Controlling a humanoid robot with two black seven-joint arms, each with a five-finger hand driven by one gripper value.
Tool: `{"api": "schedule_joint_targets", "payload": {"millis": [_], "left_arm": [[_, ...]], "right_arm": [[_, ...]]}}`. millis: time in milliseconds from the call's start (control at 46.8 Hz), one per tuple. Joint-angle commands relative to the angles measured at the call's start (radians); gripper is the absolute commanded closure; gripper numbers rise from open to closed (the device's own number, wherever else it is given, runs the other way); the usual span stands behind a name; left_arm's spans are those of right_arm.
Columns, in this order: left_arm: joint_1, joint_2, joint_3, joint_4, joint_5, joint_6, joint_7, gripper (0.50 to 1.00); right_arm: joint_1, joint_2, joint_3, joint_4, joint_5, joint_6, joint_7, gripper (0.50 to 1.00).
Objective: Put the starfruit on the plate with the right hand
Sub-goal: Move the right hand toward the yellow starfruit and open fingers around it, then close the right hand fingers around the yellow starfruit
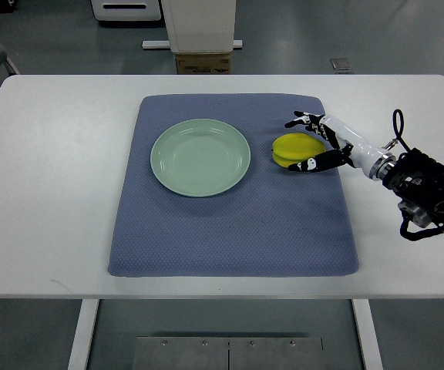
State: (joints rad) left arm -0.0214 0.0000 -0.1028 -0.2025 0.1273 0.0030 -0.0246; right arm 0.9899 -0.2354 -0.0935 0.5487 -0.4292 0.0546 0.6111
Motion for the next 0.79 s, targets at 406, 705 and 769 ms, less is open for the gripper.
{"api": "schedule_joint_targets", "payload": {"millis": [406, 705, 769], "left_arm": [[0.0, 0.0, 0.0, 0.0, 0.0, 0.0, 0.0, 0.5], [0.0, 0.0, 0.0, 0.0, 0.0, 0.0, 0.0, 0.5], [0.0, 0.0, 0.0, 0.0, 0.0, 0.0, -0.001, 0.5]], "right_arm": [[0.009, 0.034, -0.058, -0.004, 0.0, -0.058, 0.0, 0.555], [0.009, 0.036, -0.071, -0.007, 0.001, -0.059, -0.013, 0.634], [0.012, 0.037, -0.071, -0.007, 0.001, -0.059, -0.021, 0.695]]}}
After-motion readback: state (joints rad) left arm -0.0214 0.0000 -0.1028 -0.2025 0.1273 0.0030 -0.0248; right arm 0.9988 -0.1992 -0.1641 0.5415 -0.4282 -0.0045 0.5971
